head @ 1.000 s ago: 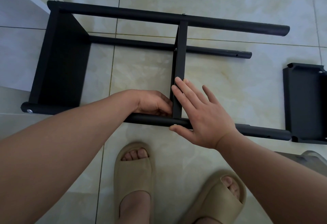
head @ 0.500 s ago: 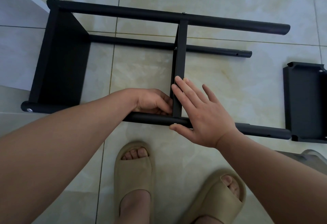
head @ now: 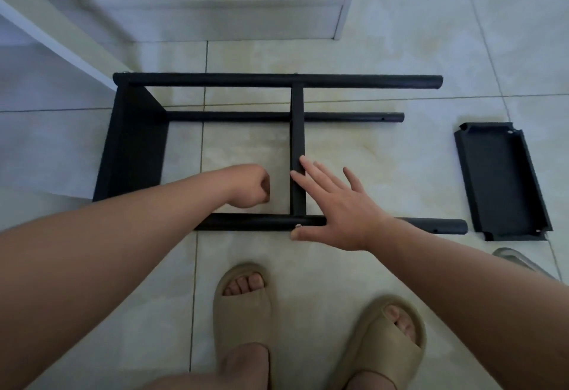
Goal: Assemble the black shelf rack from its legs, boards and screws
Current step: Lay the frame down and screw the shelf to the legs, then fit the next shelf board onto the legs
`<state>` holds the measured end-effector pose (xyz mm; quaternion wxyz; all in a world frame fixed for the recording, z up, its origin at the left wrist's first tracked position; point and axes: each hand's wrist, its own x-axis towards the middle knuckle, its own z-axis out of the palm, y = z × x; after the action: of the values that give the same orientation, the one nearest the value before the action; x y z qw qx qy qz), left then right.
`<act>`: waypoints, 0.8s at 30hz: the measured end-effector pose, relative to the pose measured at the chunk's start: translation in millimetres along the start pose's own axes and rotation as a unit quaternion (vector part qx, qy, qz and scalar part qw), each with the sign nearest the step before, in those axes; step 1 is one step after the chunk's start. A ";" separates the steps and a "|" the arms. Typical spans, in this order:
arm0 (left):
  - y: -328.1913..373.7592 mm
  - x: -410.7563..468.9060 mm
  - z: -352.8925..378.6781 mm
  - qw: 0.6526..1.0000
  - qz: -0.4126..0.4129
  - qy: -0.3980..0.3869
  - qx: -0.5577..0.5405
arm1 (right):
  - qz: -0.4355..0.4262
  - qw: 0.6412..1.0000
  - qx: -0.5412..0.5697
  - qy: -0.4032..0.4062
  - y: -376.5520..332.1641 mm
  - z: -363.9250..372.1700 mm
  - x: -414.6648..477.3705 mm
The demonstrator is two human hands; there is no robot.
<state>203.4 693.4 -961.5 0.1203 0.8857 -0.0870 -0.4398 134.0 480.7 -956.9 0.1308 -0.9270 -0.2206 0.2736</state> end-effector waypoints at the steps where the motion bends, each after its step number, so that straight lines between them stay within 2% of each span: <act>1: 3.6 -8.1 -9.1 1.000 0.007 0.014 0.015 | 0.019 0.999 0.028 0.001 -0.6 -4.2 -6.2; 3: 14.9 -19.1 -27.1 0.997 0.031 0.059 0.034 | 0.054 0.997 0.061 0.019 4.3 -13.0 -21.9; 6: 39.0 -20.8 -53.0 0.986 0.061 0.124 0.089 | 0.087 0.994 0.053 0.050 21.5 -27.4 -42.2; 10: 74.2 3.6 -81.4 0.965 0.094 0.188 0.155 | 0.119 0.992 0.038 0.016 40.6 -35.4 -55.0; 13: 96.7 32.8 -95.0 0.955 0.089 0.228 0.166 | 0.133 0.988 0.069 -0.034 53.0 -30.0 -56.3; 18: 117.0 80.6 -101.0 0.965 0.048 0.215 0.145 | 0.112 0.987 0.030 -0.110 74.2 -12.5 -53.4; 24: 114.2 97.4 -112.4 0.958 0.023 0.238 0.156 | 0.066 0.994 0.013 -0.091 79.9 -8.8 -58.2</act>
<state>346.1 574.3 -936.6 0.0077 0.9702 -0.1443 -0.1945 122.1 382.3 -952.5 0.1036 -0.9089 -0.1665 0.3680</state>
